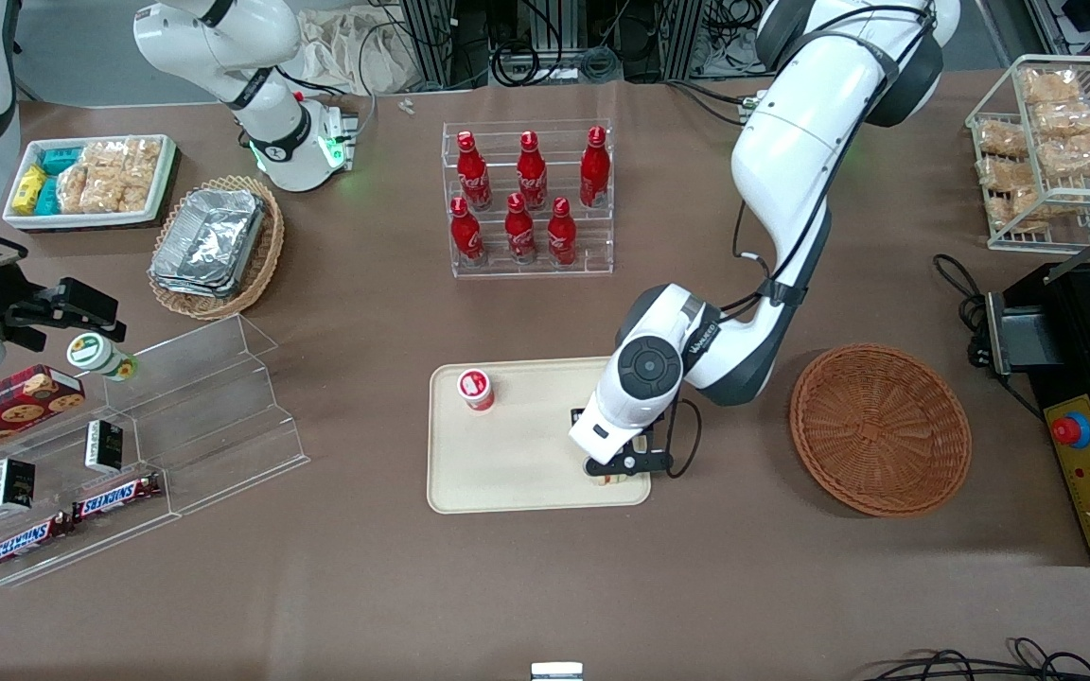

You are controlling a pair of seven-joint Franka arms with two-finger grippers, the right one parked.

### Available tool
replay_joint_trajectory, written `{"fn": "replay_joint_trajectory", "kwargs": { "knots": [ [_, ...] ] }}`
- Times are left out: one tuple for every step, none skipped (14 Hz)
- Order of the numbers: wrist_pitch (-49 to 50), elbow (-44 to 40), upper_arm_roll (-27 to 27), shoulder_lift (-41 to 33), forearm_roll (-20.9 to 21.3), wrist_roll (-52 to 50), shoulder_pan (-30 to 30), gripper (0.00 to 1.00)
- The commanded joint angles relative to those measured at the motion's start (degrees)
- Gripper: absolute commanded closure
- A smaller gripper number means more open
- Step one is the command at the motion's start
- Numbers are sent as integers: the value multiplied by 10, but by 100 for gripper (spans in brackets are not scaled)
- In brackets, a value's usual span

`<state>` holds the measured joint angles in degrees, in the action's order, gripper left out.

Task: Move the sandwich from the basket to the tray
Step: 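Open the left gripper to release the sandwich onto the tray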

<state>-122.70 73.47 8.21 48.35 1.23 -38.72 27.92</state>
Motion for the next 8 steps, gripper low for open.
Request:
{"fn": "replay_joint_trajectory", "kwargs": {
  "knots": [
    [29,-8,-7,-29,0,-8,-3,1],
    [50,-8,-8,-45,1,-7,-11,1],
    [73,-8,-8,-61,2,-7,-22,1],
    [96,-7,-8,-79,4,-2,-37,1],
    [125,-3,-7,-98,4,5,-54,1],
    [141,10,-7,-122,-1,6,-74,1],
    [143,35,-5,-148,-1,8,-94,1],
    [142,67,-5,-182,-2,20,-107,1]
  ]
}}
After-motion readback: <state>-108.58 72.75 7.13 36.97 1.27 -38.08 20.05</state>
